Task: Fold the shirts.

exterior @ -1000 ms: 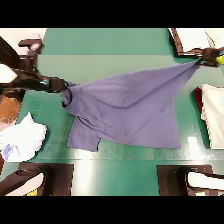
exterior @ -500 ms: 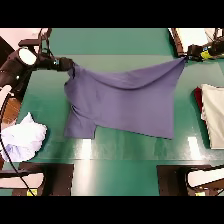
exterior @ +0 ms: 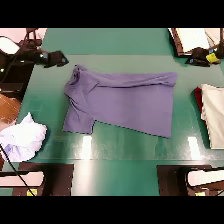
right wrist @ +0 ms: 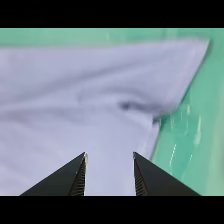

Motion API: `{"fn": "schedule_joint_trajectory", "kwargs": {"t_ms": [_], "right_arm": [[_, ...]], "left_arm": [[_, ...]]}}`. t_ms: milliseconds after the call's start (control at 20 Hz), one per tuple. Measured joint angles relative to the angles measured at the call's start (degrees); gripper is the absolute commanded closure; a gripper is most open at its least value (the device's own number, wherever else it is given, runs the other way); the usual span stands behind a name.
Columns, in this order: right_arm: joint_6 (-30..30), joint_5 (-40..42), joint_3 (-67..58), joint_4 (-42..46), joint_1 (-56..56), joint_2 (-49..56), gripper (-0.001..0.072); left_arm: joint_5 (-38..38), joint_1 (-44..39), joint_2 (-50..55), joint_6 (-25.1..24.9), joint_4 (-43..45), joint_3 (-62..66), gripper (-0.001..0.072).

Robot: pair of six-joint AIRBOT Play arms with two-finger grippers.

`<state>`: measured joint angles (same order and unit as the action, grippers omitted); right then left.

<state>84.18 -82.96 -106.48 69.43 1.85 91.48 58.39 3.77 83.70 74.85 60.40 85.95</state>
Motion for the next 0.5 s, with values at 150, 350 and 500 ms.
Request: {"fn": "schedule_joint_trajectory", "kwargs": {"t_ms": [150,350,500], "right_arm": [[-0.22,0.33,8.68,-0.42,1.14,-5.53,0.0369],[-0.33,4.33,21.16,-0.83,1.51,-12.83,0.0369],[-0.33,6.73,27.34,-1.2,1.51,-16.37,0.0369]], "left_arm": [[5.11,3.13,-0.22,-0.15,0.13,-6.32,0.0132],[3.48,3.98,-0.26,-1.14,-1.44,-18.18,0.0213],[-0.33,2.27,-0.24,-3.5,-3.17,-23.91,0.0213]]}}
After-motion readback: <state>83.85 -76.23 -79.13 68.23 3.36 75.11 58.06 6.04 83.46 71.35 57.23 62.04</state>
